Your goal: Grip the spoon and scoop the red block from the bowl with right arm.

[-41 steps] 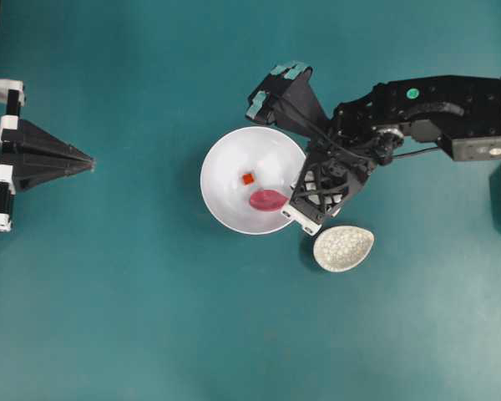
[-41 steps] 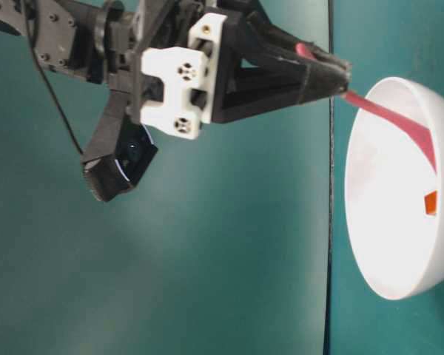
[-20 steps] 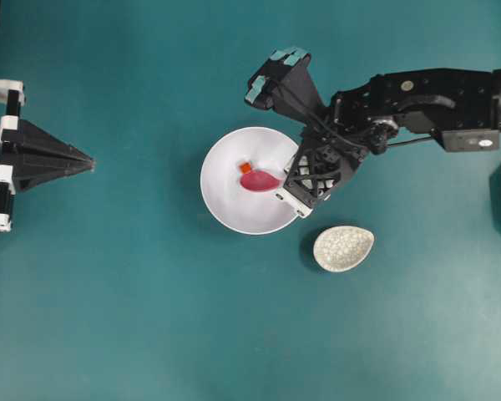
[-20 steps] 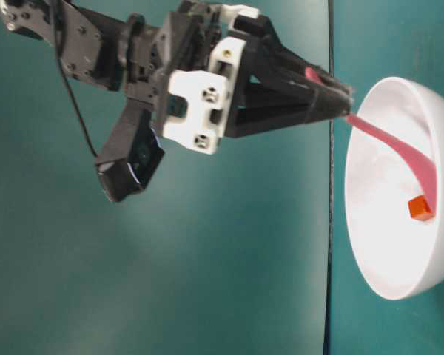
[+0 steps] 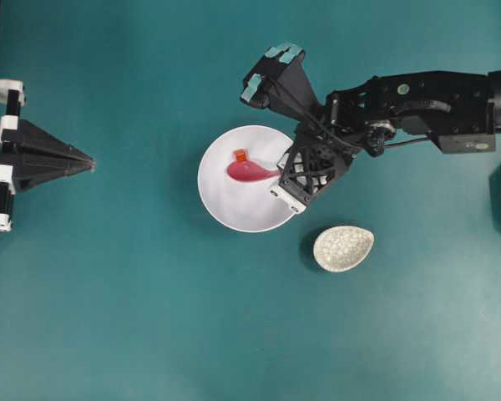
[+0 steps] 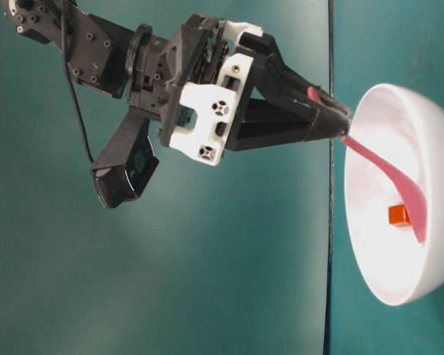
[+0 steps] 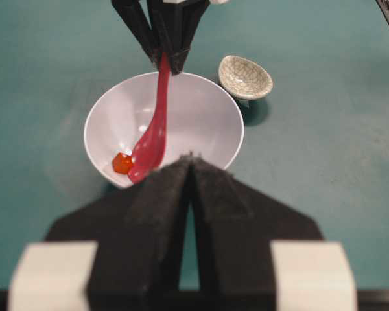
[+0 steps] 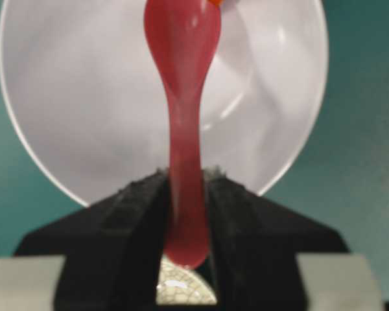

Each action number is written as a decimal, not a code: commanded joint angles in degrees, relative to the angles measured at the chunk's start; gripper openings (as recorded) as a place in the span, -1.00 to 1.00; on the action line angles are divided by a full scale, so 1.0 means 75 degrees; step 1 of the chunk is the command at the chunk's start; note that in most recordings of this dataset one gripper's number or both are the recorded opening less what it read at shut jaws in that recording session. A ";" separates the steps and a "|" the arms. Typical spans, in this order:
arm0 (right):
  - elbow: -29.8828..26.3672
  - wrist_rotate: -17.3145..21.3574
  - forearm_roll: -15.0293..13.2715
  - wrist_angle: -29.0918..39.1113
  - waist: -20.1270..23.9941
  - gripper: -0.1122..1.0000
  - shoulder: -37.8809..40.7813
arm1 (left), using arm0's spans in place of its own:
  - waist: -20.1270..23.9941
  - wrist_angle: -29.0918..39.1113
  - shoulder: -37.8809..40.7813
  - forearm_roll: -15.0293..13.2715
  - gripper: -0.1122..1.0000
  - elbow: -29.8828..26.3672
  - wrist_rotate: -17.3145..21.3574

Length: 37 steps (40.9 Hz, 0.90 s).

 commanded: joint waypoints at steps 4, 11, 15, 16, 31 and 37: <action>-0.0082 0.0023 -0.0176 -0.0059 -0.0023 -0.35 -0.0129 | 0.0023 -0.0023 0.0023 0.0023 -0.80 -0.0187 0.0000; -0.0082 0.0023 -0.0363 -0.0059 -0.0023 -0.35 -0.0187 | 0.0023 -0.0023 0.0023 0.0012 -0.80 -0.0199 0.0000; -0.0082 0.0023 -0.0480 -0.0059 -0.0023 -0.35 -0.0223 | 0.0023 -0.0023 0.0023 0.0023 -0.80 -0.0187 0.0000; -0.0082 0.0023 -0.0504 -0.0059 -0.0023 -0.35 -0.0234 | 0.0023 -0.0023 0.0035 0.0023 -0.80 -0.0187 0.0000; -0.0082 0.0035 -0.0973 -0.0059 -0.0023 -0.35 -0.0434 | 0.0023 -0.0023 0.0023 0.0023 -0.80 -0.0199 0.0000; -0.0082 0.0035 -0.1148 -0.0059 0.0000 -0.34 -0.0504 | 0.0023 -0.0023 0.0023 0.0023 -0.80 -0.0187 0.0000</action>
